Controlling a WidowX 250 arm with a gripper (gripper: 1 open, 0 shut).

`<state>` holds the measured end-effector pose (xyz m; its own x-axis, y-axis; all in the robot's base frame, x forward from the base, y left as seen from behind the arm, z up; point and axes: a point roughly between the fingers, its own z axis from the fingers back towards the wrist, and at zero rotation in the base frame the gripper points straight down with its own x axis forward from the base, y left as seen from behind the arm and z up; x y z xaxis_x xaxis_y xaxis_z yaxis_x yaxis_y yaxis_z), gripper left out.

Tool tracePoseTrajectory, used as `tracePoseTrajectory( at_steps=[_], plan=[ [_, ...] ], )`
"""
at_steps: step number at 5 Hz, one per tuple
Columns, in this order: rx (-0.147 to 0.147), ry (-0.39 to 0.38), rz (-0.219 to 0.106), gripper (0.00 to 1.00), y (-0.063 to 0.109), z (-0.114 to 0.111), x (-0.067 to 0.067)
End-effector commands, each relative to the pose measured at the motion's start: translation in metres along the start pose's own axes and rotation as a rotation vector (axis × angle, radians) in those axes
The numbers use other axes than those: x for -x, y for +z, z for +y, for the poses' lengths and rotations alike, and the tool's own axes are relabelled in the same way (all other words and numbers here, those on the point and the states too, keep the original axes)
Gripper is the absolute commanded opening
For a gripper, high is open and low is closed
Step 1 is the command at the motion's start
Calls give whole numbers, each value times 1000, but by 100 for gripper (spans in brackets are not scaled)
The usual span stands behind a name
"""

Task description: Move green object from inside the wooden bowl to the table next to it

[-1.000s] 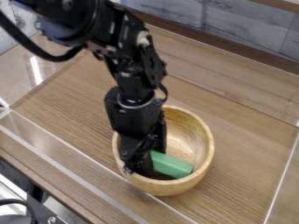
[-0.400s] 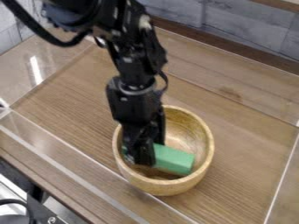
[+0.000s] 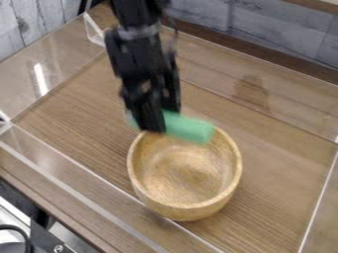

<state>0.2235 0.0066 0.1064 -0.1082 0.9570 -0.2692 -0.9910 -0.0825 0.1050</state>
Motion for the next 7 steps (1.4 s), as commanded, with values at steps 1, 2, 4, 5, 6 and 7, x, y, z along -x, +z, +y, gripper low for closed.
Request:
tracePoseTrajectory(
  at_steps=[1, 2, 4, 5, 6, 7],
  plan=[
    [67, 25, 13, 0, 33, -18, -17],
    [78, 43, 9, 0, 44, -28, -40],
    [58, 31, 11, 0, 26, -34, -51],
    [48, 22, 15, 0, 19, -37, -55],
    [52, 45, 21, 0, 19, -35, -51],
    [57, 67, 24, 0, 18, -33, -46]
  ],
)
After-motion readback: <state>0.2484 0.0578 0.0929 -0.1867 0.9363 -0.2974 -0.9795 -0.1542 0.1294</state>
